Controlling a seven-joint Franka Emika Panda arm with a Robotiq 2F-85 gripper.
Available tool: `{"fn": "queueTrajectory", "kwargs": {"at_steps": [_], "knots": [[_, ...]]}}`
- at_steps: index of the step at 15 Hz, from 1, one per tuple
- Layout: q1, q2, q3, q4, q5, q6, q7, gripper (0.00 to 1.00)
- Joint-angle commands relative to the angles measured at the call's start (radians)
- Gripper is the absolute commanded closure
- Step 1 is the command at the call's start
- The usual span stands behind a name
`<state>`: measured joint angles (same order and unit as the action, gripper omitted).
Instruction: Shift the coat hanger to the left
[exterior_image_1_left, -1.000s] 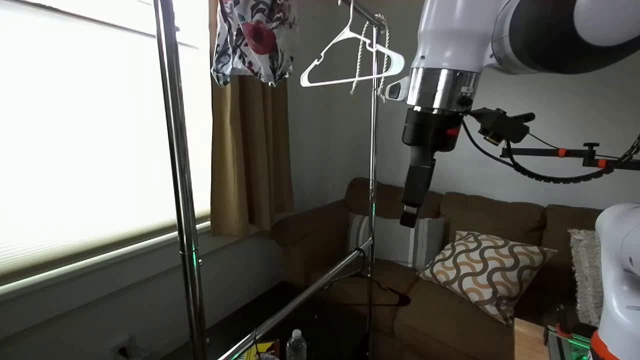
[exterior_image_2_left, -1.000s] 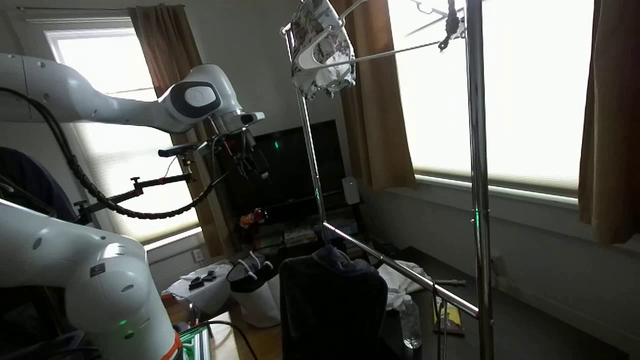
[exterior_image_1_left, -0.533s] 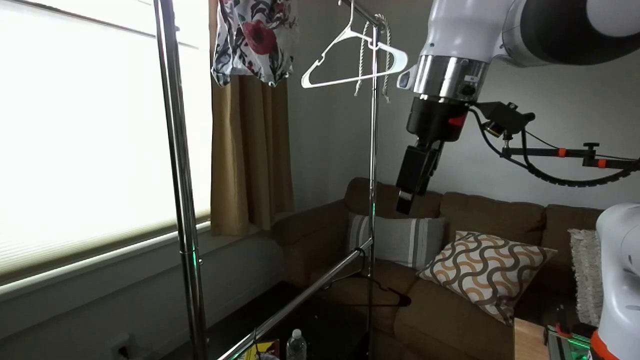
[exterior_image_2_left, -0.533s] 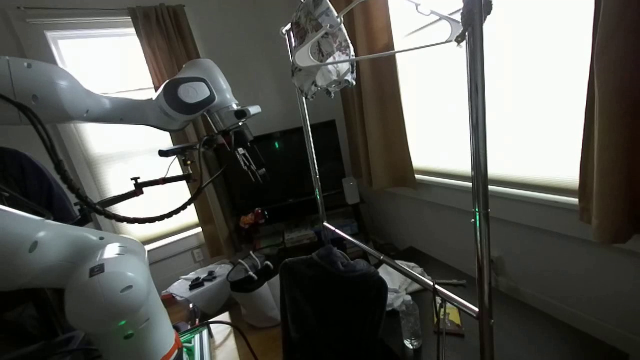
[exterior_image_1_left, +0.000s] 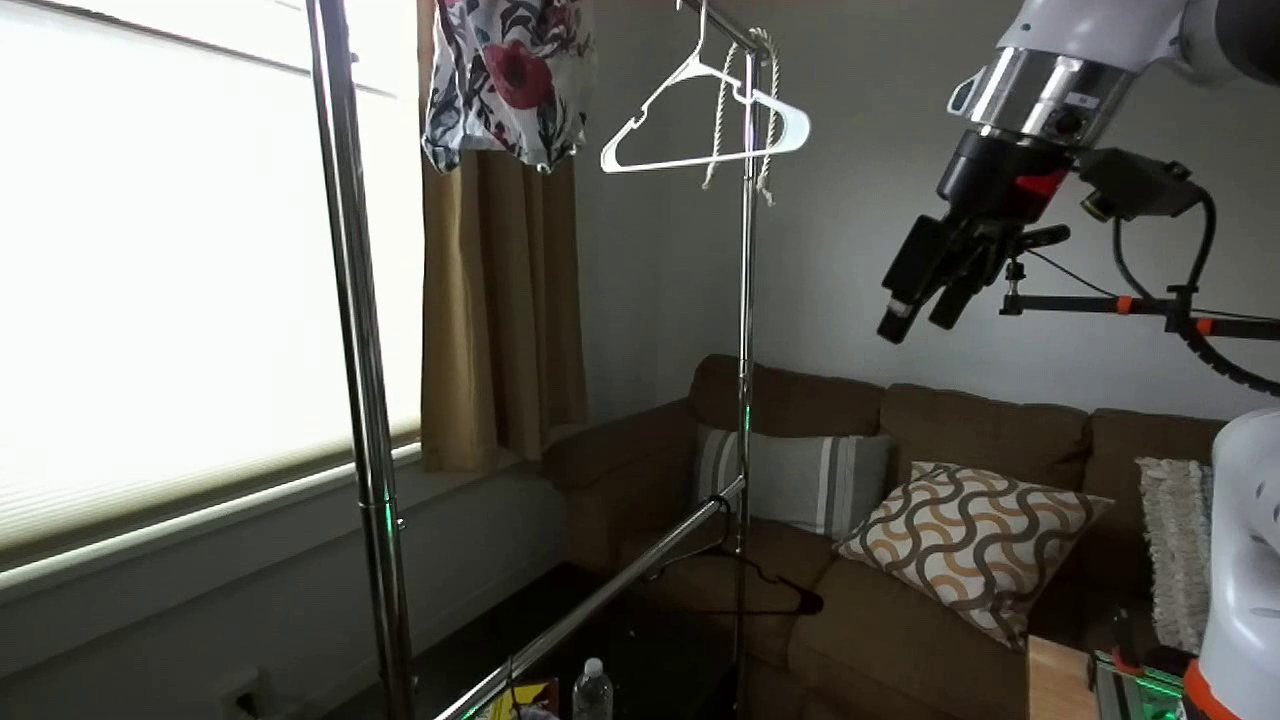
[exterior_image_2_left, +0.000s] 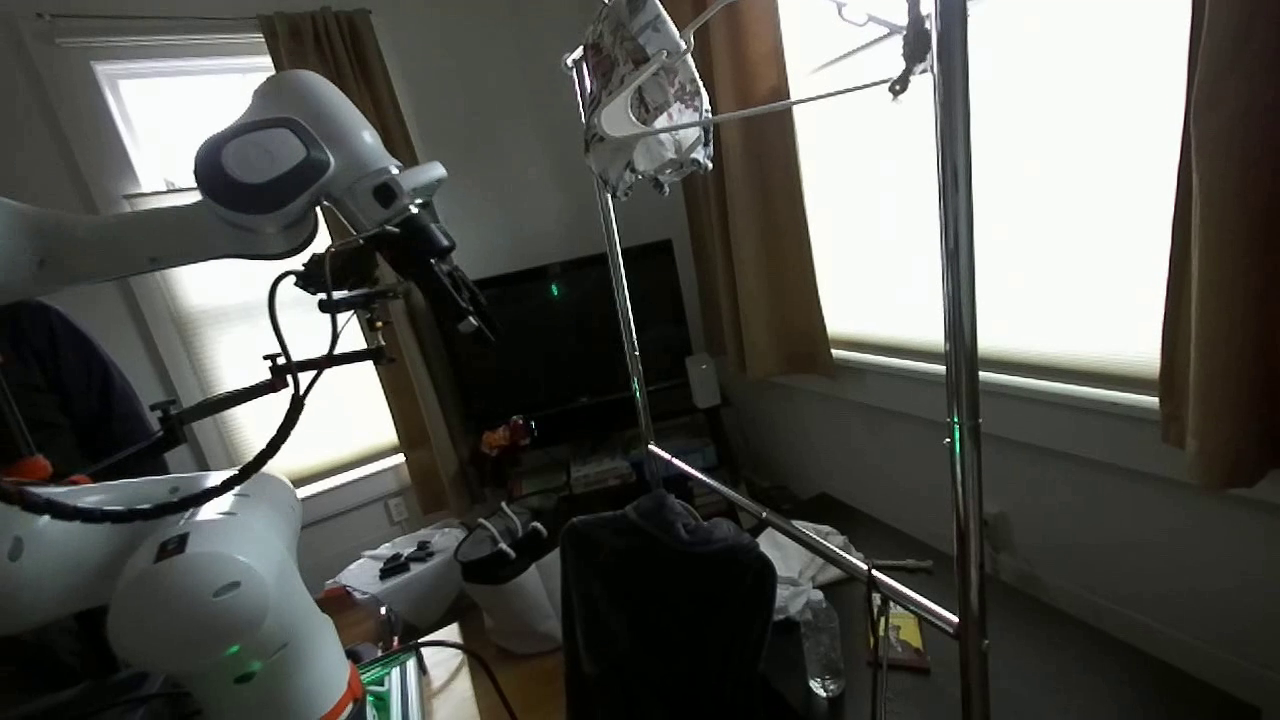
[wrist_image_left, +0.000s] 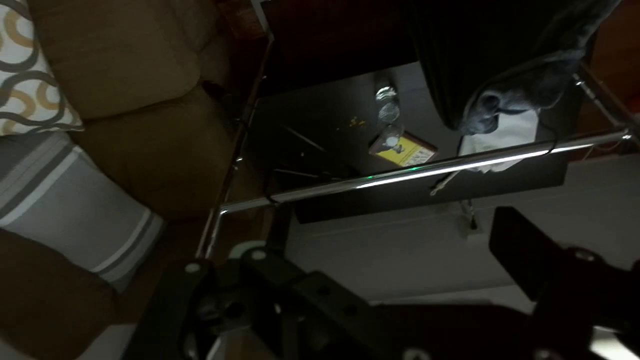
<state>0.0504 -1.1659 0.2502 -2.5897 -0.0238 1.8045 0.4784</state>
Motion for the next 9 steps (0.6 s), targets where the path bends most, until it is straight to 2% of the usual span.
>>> {"fn": "queueTrajectory", "kwargs": {"at_steps": [1, 9], "knots": [[-0.048, -0.030, -0.003, 0.003, 0.007, -0.012, -0.034, 0.00], [-0.068, -0.048, -0.017, 0.001, -0.002, -0.019, -0.046, 0.00]]}}
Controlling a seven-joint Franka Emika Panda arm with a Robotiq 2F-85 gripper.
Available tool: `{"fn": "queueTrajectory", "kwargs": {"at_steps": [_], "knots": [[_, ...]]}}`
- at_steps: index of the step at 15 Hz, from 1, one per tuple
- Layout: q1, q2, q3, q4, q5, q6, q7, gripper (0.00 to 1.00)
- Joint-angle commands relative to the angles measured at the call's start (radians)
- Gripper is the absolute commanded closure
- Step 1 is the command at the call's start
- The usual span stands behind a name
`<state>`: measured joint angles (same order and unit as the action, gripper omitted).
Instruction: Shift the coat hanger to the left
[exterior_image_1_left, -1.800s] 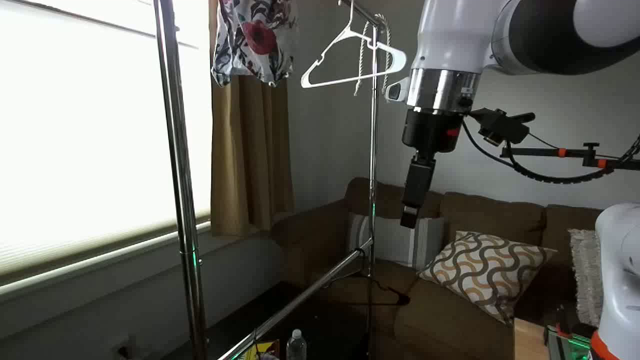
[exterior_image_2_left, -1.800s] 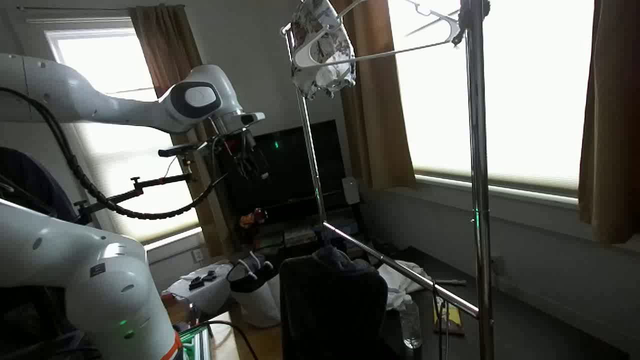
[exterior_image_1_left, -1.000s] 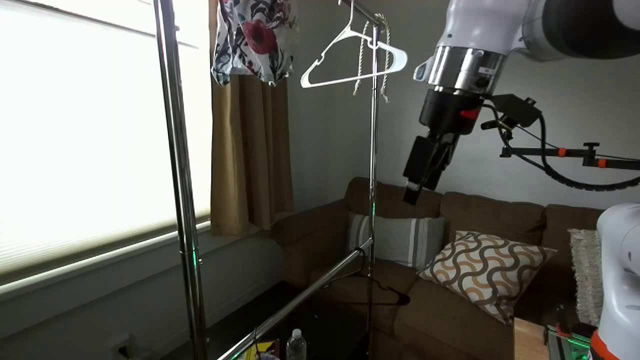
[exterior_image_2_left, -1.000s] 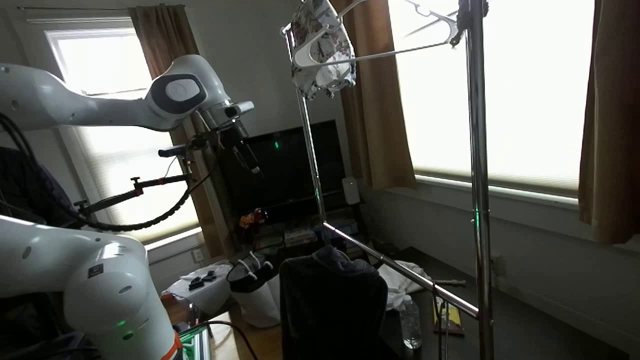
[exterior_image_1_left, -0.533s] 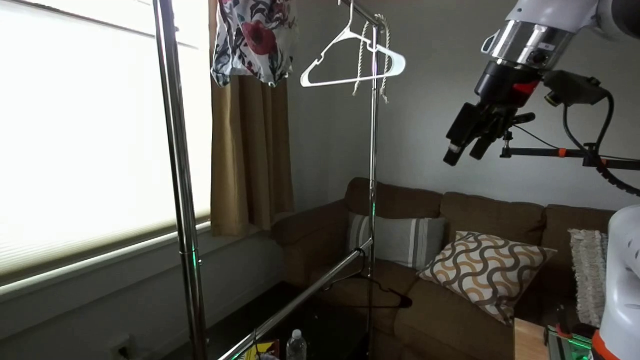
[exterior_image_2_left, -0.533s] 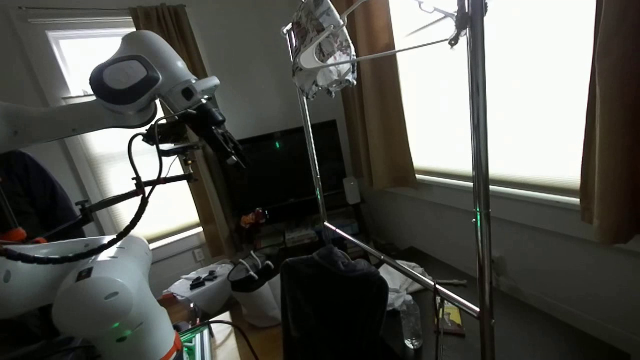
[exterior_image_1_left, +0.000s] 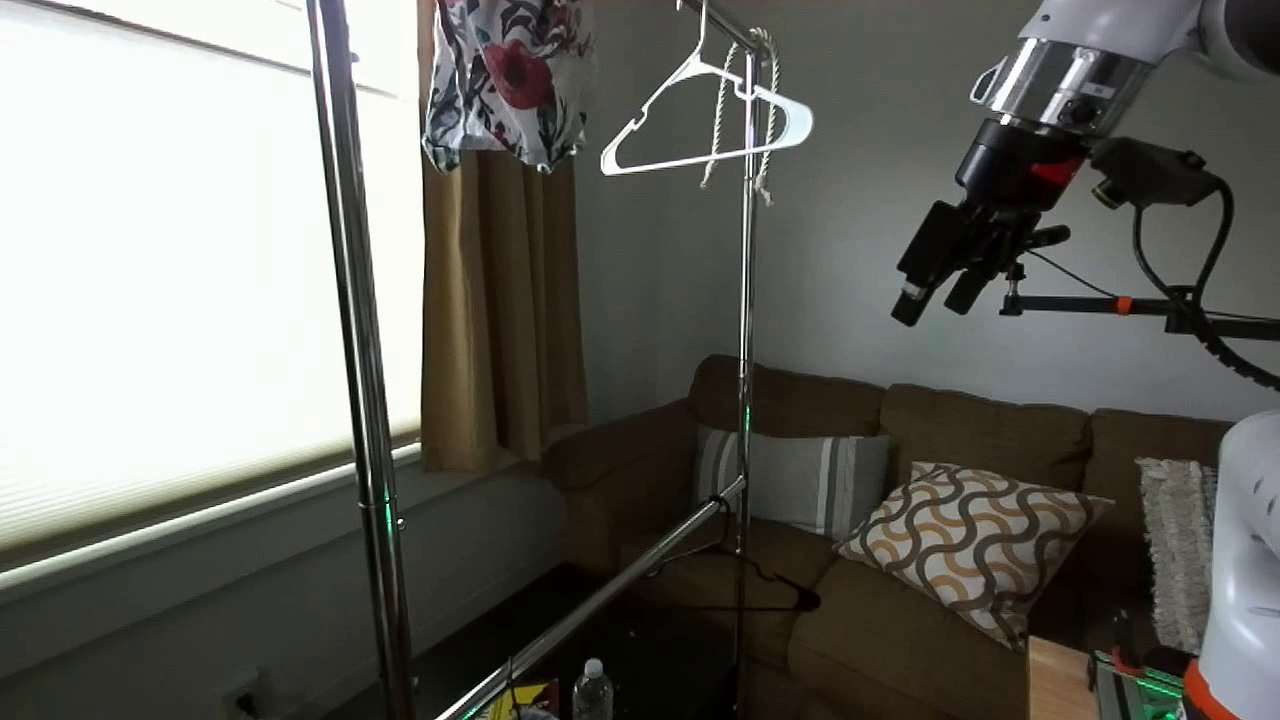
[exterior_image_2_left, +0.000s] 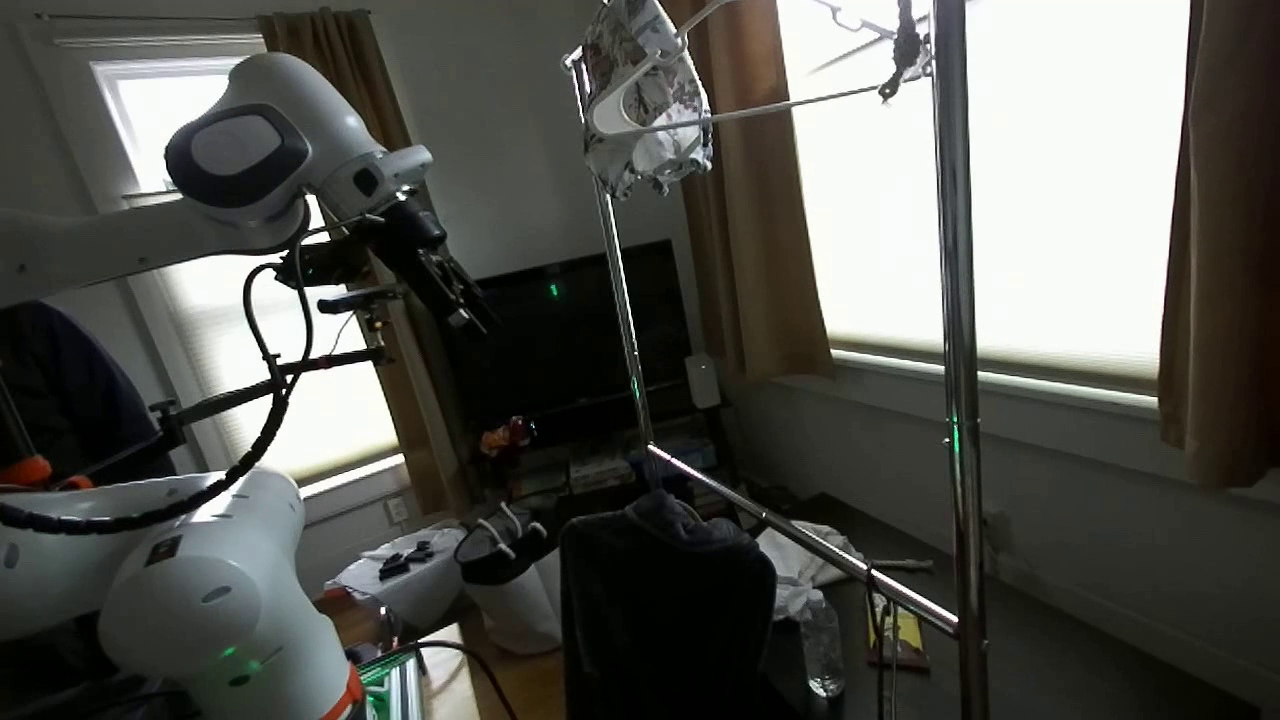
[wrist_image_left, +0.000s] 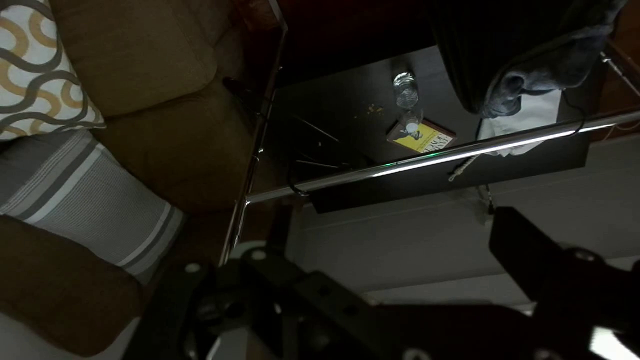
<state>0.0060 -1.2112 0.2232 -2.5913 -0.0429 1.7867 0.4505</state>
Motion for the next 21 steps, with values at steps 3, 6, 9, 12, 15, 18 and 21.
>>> {"fn": "queueTrajectory", "kwargs": {"at_steps": [3, 6, 9, 12, 15, 18, 21], "knots": [[-0.036, 0.098, -0.014, 0.077, 0.028, 0.184, -0.043, 0.00], [-0.048, 0.218, -0.054, 0.152, -0.014, 0.417, -0.165, 0.00], [-0.102, 0.373, -0.064, 0.280, -0.122, 0.516, -0.292, 0.00], [-0.091, 0.443, -0.108, 0.369, -0.197, 0.472, -0.440, 0.00], [-0.035, 0.434, -0.185, 0.400, -0.216, 0.436, -0.637, 0.00], [-0.048, 0.443, -0.197, 0.403, -0.216, 0.467, -0.647, 0.00], [-0.045, 0.440, -0.213, 0.412, -0.216, 0.468, -0.659, 0.00]]}}
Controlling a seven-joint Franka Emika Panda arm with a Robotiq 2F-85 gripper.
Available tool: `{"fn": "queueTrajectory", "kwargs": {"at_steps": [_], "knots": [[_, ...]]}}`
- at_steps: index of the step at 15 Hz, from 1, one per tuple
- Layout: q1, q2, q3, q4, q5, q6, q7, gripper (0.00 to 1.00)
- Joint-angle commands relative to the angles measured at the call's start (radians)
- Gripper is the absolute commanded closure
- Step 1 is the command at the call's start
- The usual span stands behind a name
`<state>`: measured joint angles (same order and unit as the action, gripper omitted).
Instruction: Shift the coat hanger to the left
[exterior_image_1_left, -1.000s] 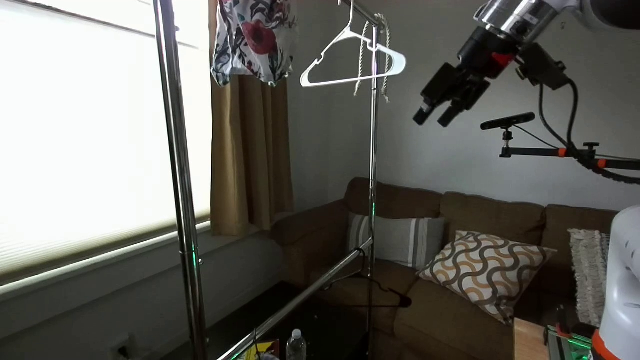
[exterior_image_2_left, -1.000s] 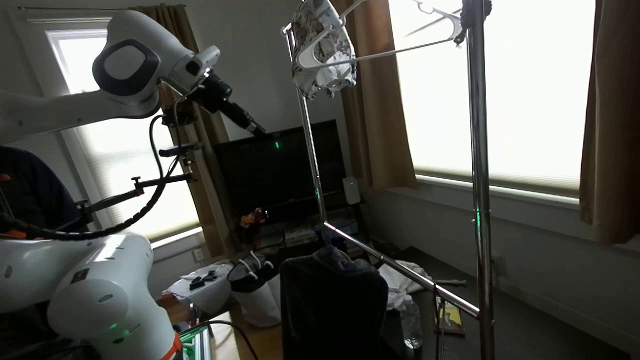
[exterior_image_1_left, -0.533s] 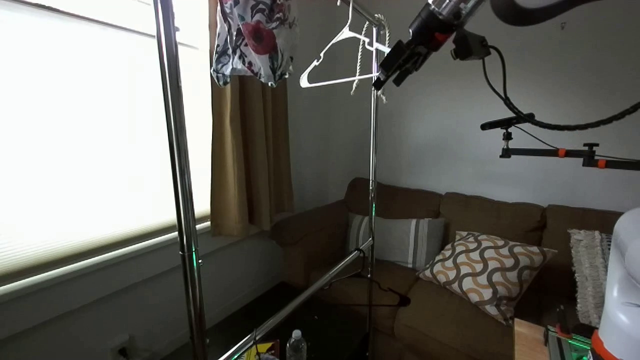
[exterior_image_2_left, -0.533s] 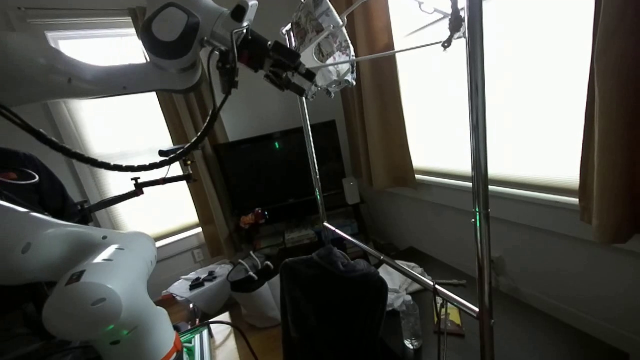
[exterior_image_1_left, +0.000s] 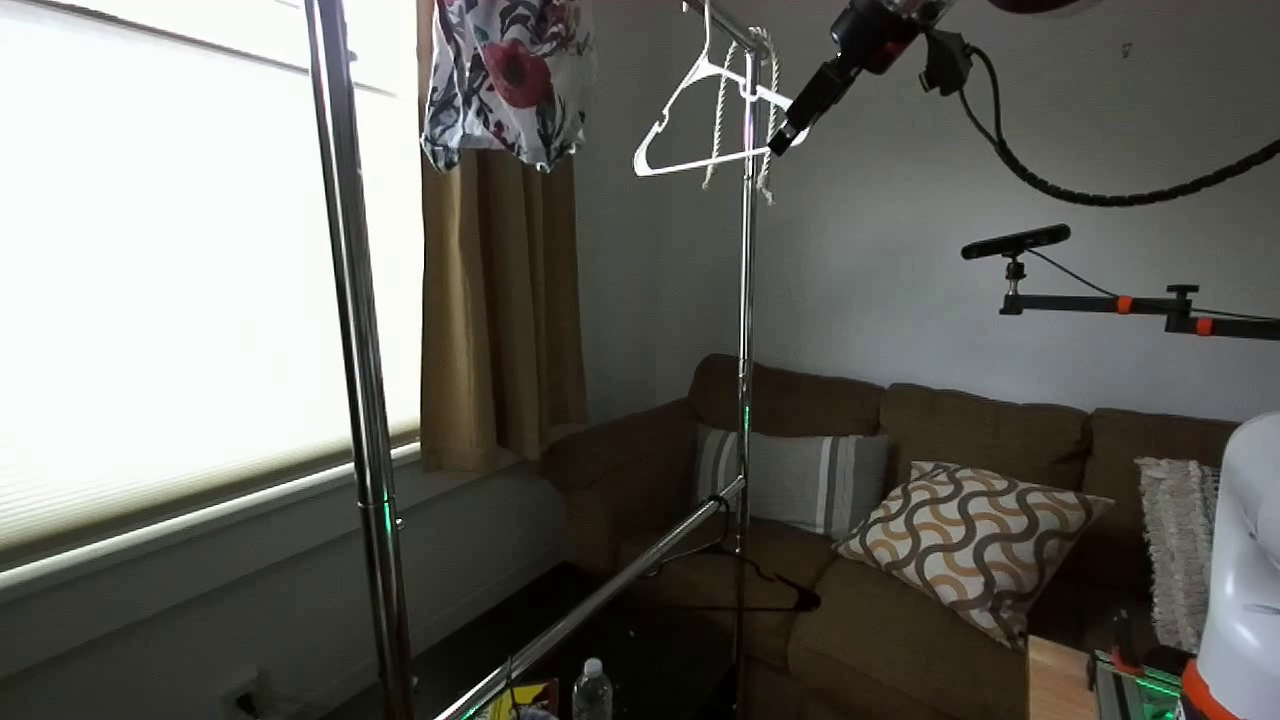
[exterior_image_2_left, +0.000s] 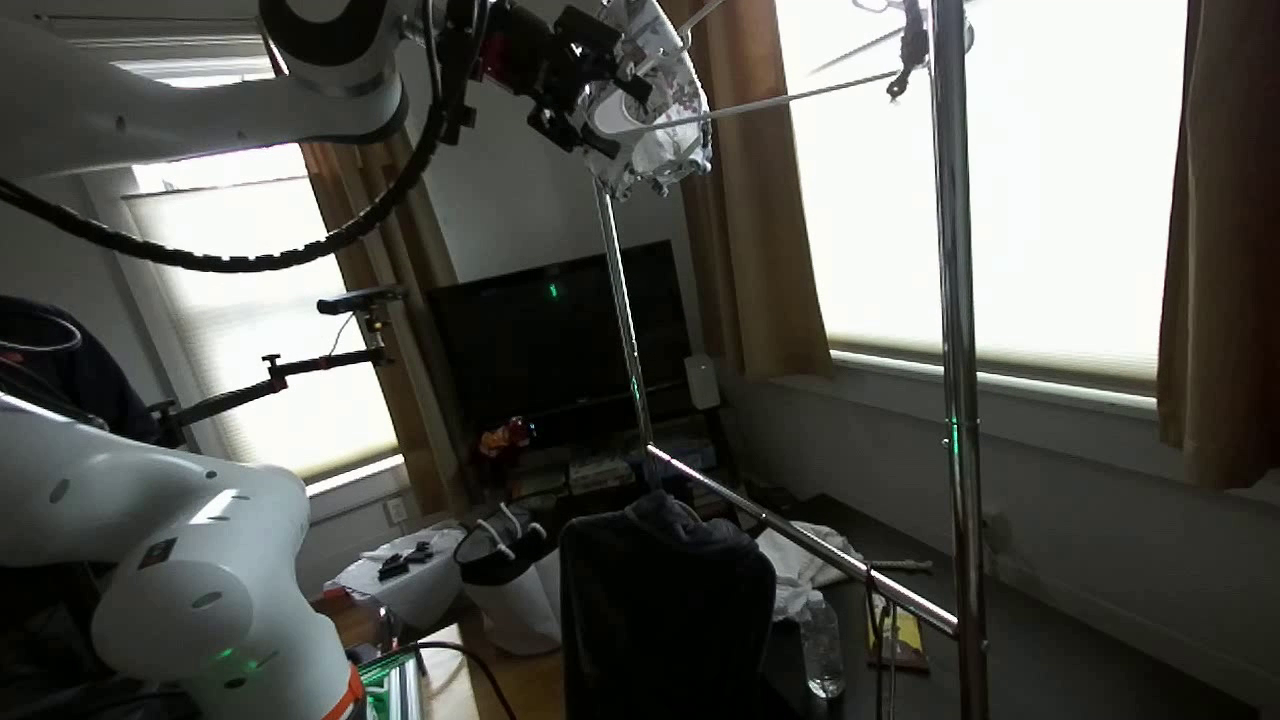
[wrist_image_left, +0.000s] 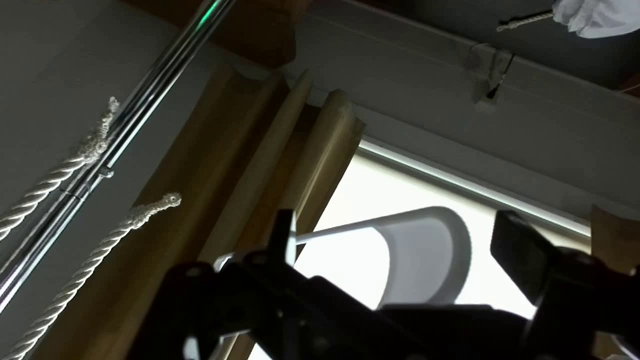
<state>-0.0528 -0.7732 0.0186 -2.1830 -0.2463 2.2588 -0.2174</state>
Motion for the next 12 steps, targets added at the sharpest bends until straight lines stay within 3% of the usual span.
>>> {"fn": "queueTrajectory", "kwargs": {"at_steps": [1, 6, 7, 8, 10, 12], "knots": [[0.008, 0.009, 0.011, 0.007, -0.009, -0.008, 0.040, 0.00], [-0.040, 0.062, 0.028, 0.069, -0.053, -0.023, 0.098, 0.00], [-0.046, 0.071, 0.029, 0.084, -0.060, -0.020, 0.108, 0.04], [-0.046, 0.079, 0.028, 0.097, -0.059, -0.021, 0.114, 0.26], [-0.042, 0.091, 0.030, 0.112, -0.059, -0.024, 0.118, 0.32], [-0.038, 0.100, 0.028, 0.132, -0.052, -0.036, 0.116, 0.49]]}}
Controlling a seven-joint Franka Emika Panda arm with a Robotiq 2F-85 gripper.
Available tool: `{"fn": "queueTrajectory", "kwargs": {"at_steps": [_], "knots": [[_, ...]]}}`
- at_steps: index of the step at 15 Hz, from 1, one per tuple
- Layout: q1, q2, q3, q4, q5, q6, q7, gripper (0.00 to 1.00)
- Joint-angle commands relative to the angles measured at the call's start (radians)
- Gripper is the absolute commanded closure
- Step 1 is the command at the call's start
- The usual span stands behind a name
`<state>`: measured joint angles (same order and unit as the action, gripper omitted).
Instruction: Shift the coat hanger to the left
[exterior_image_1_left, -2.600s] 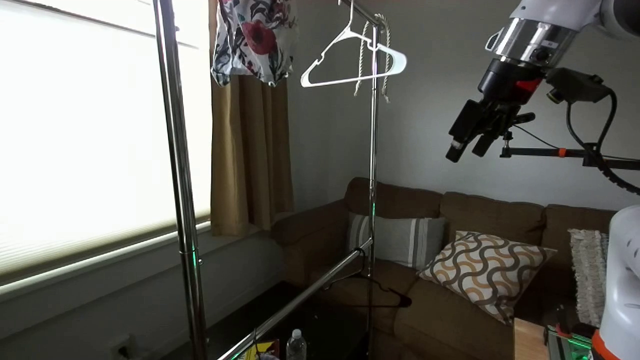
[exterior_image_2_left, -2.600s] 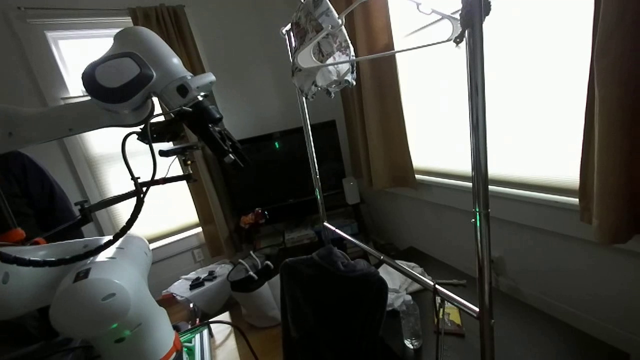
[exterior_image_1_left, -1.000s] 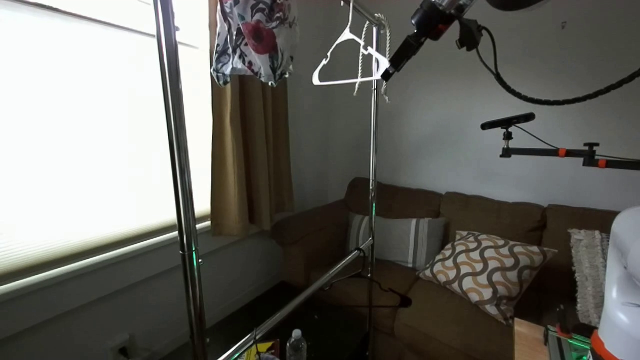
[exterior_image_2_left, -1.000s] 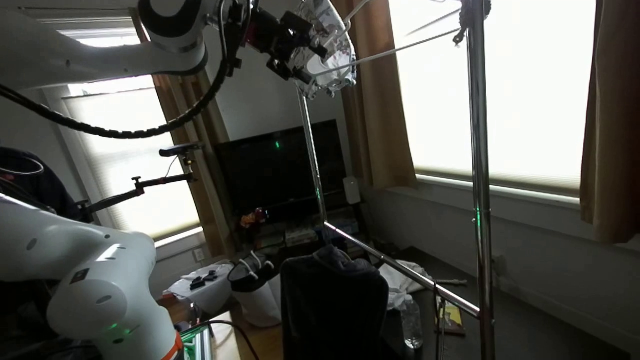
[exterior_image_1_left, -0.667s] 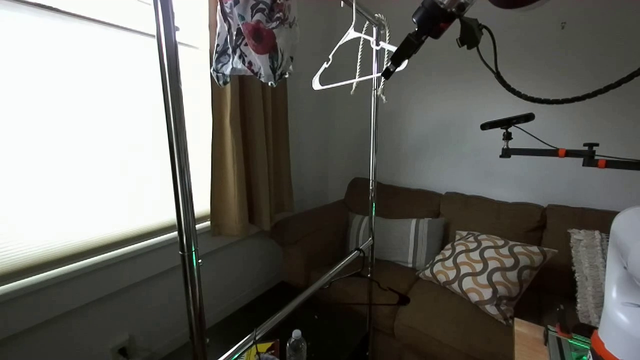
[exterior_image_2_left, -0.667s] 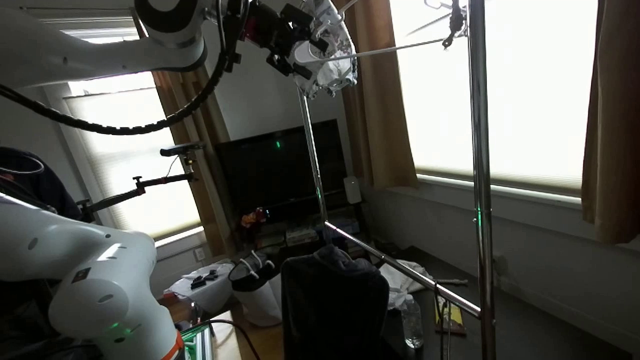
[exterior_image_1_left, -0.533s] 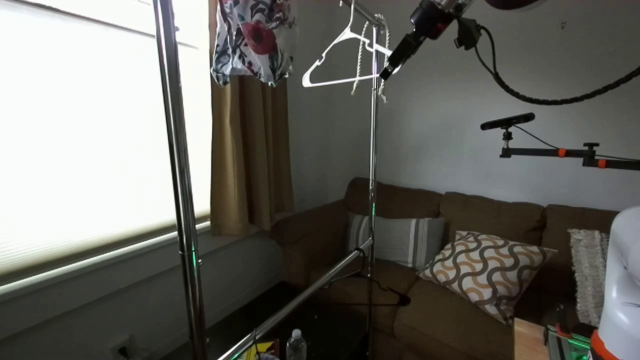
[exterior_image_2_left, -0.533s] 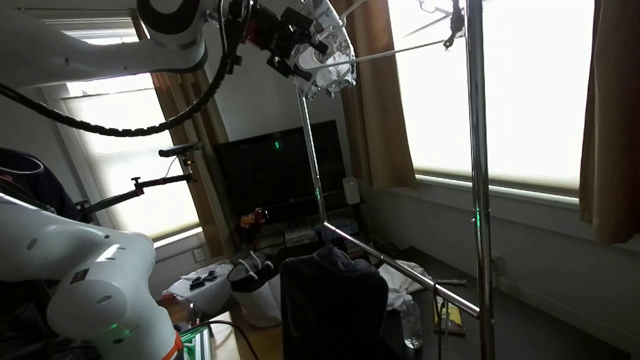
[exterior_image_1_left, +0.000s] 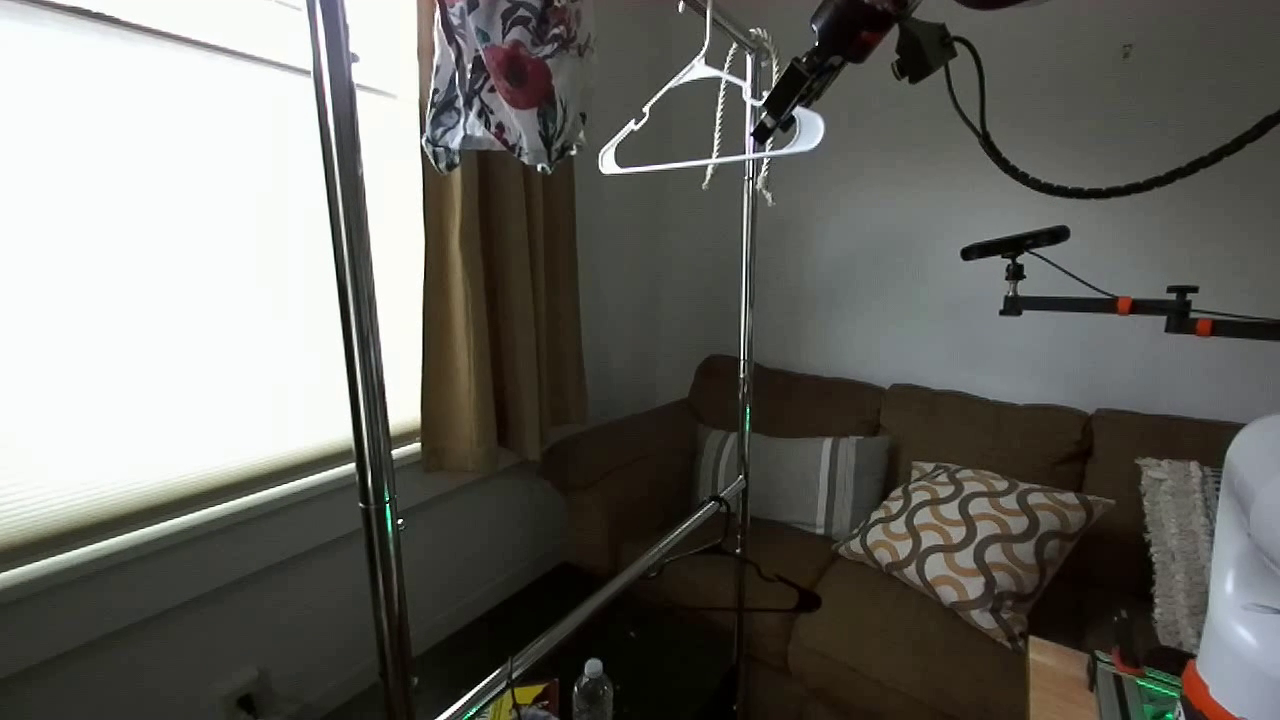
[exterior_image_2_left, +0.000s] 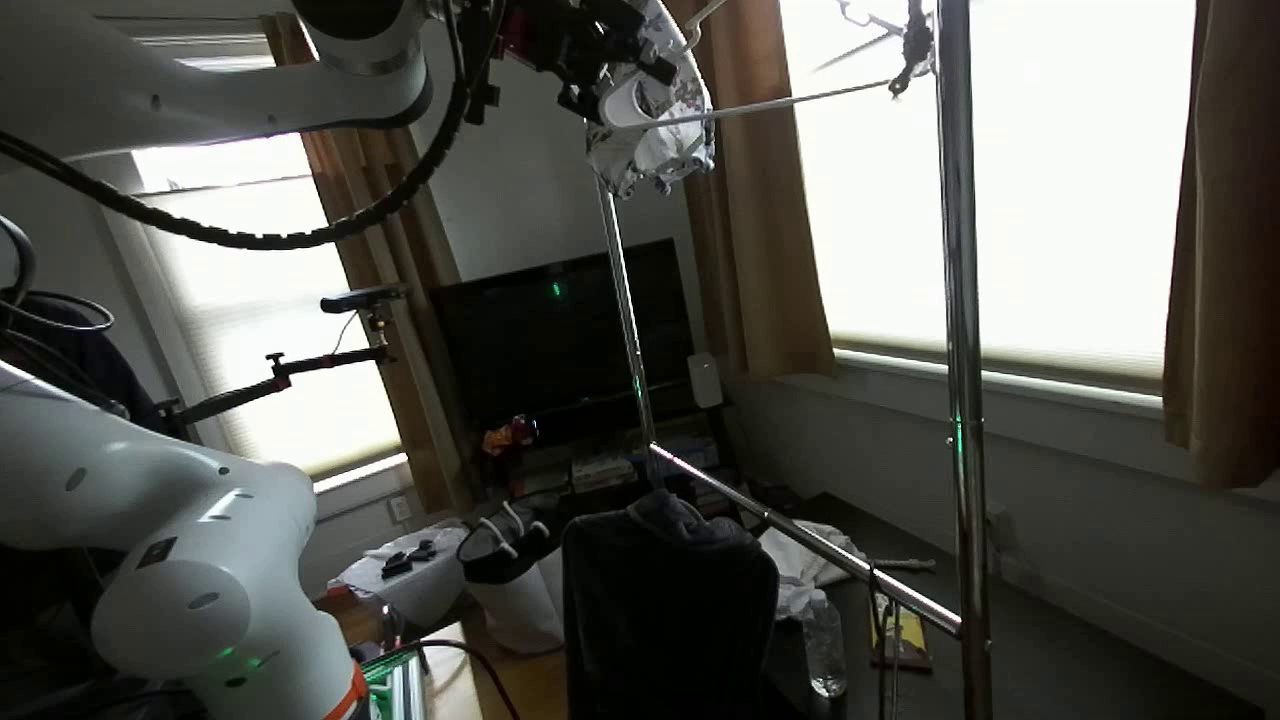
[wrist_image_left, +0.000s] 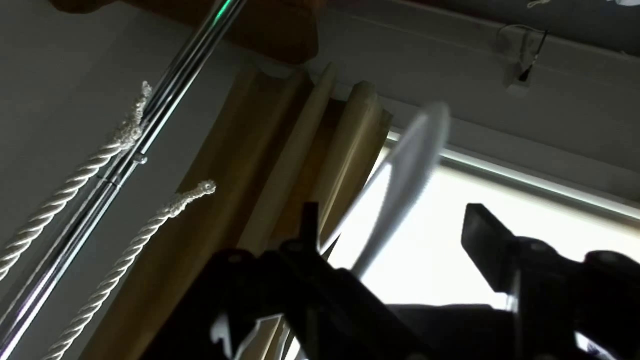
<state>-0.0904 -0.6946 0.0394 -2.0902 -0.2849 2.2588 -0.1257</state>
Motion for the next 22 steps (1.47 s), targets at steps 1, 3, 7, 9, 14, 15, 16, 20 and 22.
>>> {"fn": "queueTrajectory", "kwargs": {"at_steps": [1, 3, 7, 9, 14, 15, 16, 20, 22], "knots": [[-0.001, 0.025, 0.008, 0.045, -0.017, -0.035, 0.024, 0.56], [0.002, 0.031, 0.005, 0.060, -0.010, -0.044, 0.026, 0.71], [0.002, 0.036, 0.005, 0.077, -0.006, -0.049, 0.040, 1.00], [0.003, 0.038, 0.004, 0.083, -0.004, -0.048, 0.048, 1.00], [0.005, 0.043, -0.003, 0.112, 0.029, -0.046, 0.095, 0.98], [0.001, 0.042, -0.006, 0.119, 0.042, -0.044, 0.124, 0.98], [0.001, 0.040, -0.015, 0.127, 0.060, -0.045, 0.149, 0.98], [0.068, -0.013, -0.089, 0.088, 0.143, 0.024, 0.060, 0.99], [0.106, -0.053, -0.133, 0.054, 0.184, 0.104, -0.015, 0.99]]}}
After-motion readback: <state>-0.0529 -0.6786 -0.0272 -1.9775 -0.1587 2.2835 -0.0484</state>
